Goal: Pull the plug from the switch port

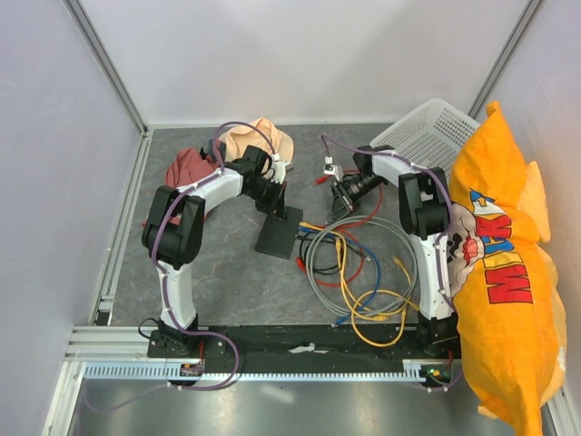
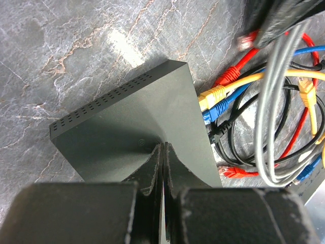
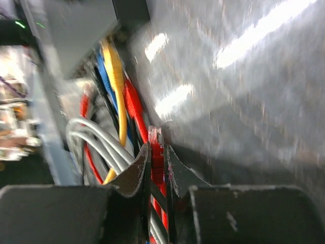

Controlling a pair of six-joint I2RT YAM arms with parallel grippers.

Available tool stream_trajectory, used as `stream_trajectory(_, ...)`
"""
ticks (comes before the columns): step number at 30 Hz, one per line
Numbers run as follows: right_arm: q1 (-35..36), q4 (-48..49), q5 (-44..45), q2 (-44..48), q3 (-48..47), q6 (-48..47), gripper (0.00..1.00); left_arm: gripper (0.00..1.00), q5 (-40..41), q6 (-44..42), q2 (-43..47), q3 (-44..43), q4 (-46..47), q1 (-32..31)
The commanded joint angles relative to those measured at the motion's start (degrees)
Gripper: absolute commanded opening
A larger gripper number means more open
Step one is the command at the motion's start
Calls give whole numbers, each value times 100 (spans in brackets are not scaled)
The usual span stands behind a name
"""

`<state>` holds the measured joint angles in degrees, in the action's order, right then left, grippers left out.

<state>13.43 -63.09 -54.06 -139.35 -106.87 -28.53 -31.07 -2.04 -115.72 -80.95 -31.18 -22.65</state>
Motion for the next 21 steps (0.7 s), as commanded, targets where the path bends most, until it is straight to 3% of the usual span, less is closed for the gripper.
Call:
stream_trajectory(1,-235,68,2019,724,683,-953,0,2,954,-402,-478,202,-459,-37)
stream_trajectory(11,-569,1526,4227,1902,1774,-847,0,2,813,-288,-574,97,-459,-55)
stream_trajectory(16,-684,1528,4272,1920,1950,-742,1,2,769,-288,-583,70,-451,-55)
stream_trajectory(19,-701,1467,4177,1903,2012,-724,8,2,760,-288,-601,53,-450,-46)
stream_trajectory(21,-710,1379,3914,1955,2012,-741,18,2,769,-297,-592,44,-459,-55)
